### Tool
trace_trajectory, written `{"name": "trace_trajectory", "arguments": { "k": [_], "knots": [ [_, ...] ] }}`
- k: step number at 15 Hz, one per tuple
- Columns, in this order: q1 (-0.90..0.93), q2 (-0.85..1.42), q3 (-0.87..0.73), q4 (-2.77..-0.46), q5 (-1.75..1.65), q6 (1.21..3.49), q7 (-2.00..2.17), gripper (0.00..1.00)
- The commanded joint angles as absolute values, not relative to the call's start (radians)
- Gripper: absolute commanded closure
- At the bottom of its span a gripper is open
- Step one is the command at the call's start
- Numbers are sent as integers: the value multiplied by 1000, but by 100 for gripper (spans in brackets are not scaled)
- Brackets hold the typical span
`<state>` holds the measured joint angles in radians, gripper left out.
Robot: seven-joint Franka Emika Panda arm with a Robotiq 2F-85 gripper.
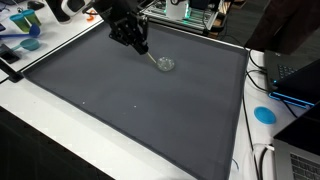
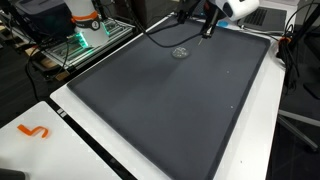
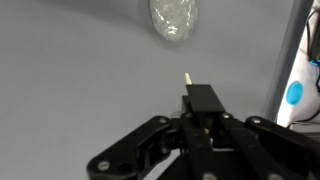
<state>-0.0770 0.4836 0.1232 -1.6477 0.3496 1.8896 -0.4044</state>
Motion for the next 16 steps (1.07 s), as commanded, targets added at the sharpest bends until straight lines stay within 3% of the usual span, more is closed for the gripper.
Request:
{"name": "trace_trajectory", "arguments": {
  "k": [1,16],
  "knots": [
    [-109,386,134,-1813,422,1957,-502,97],
    [-99,193,109,-2114,566,2125,-669,97]
  ]
}}
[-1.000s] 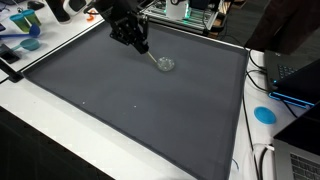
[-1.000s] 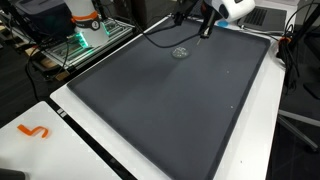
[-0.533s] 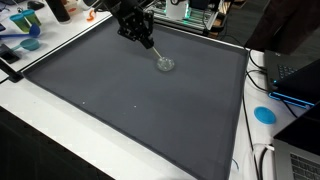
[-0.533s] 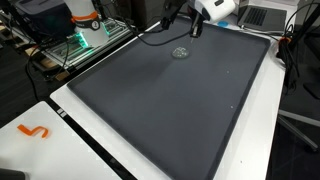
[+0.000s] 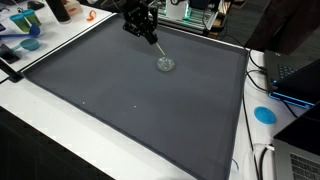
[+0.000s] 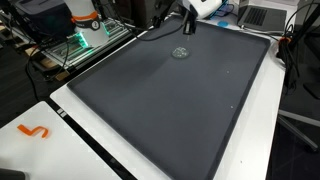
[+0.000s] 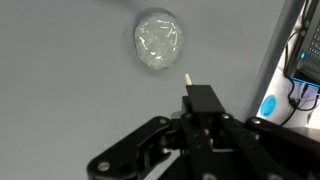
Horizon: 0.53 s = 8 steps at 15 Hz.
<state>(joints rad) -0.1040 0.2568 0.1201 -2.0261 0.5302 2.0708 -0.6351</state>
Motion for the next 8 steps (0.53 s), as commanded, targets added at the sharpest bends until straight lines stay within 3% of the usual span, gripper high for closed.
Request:
{"name": "trace_trajectory", "arguments": {
  "k": [1,8],
  "knots": [
    [-97,182,108,-2130,571,2142,-674,97],
    [-79,118,101,-2213,617,2239,-681,97]
  ]
}}
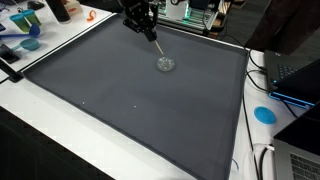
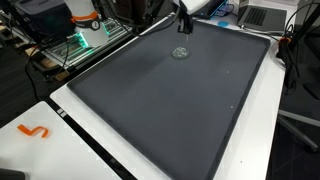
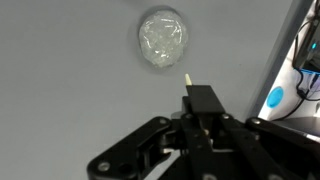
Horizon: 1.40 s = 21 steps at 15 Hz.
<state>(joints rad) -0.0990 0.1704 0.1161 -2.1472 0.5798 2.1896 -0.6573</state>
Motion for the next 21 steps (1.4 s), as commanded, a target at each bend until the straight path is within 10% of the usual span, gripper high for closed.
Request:
{"name": "trace_trajectory", "arguments": {
  "k": [1,21],
  "knots": [
    [-75,110,101,-2222,618,2251,-680,97],
    [64,10,106,-2233,272,2271,-261,87]
  ]
}}
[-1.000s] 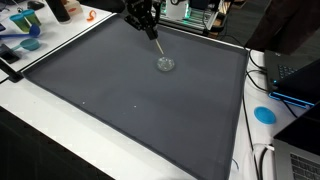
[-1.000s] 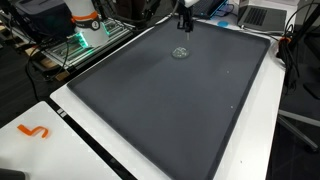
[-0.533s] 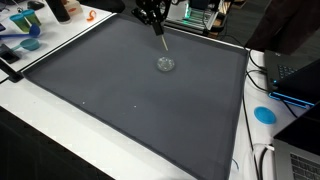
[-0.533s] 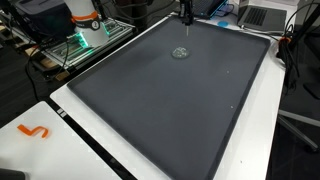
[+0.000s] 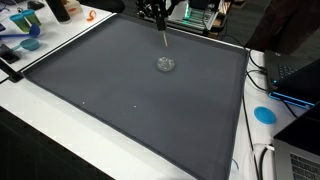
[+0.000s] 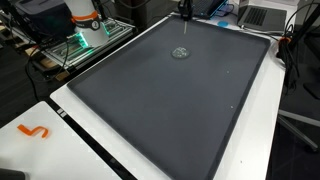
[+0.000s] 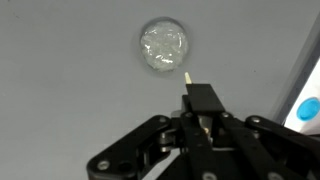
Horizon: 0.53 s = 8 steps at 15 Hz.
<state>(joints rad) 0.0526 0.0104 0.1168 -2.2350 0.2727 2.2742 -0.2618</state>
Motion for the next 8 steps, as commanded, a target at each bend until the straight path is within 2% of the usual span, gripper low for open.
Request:
{"name": "trace_trajectory", "arguments": {
  "k": [1,4,5,8],
  "knots": [
    [65,9,106,-2233,269,2271,-256,87],
    [65,8,105,-2233,267,2270,-255,87],
    [61,39,102,-2218,265,2247,-264,97],
    [52,123,93,-2202,258,2254,-265,97]
  ]
}}
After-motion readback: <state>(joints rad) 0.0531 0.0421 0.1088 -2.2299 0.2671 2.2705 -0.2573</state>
